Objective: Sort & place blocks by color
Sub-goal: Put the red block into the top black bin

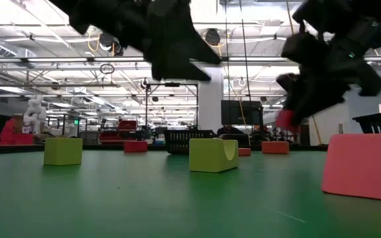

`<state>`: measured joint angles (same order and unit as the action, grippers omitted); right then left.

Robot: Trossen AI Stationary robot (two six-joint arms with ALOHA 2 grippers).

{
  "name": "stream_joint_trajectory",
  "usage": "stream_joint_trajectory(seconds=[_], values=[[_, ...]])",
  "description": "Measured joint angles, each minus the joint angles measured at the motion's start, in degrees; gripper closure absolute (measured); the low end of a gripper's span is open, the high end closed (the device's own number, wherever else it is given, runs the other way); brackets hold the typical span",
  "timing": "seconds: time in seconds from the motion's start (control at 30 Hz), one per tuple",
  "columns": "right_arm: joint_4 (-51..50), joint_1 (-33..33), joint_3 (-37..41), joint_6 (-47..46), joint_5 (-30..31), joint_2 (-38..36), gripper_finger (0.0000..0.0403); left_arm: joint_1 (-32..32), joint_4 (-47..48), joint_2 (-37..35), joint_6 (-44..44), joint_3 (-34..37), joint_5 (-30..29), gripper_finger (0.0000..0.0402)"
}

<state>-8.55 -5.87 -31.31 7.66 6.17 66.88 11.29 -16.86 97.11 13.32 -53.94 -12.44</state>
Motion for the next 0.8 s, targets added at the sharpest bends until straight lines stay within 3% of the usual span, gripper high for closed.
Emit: stream_joint_trajectory(seconds=[0.3,0.53,0.8], values=[[8.5,10.8,-8.1,5.4,-2.0,1.5,0.0285,-4.5,0.0,-12.7,-8.6,-0.1,-3.9,0.0112],[12.0,18.4,-15.8,5.7,-8.7,9.3,0.0285,-12.1,8.5,-18.7,-10.6,-0.1,4.3,0.0112],[15.6,22.4,-23.7,7.0,-13.9,22.0,0.0285,-16.4,13.4,-20.4,-12.8,-0.1,6.9,0.0112]])
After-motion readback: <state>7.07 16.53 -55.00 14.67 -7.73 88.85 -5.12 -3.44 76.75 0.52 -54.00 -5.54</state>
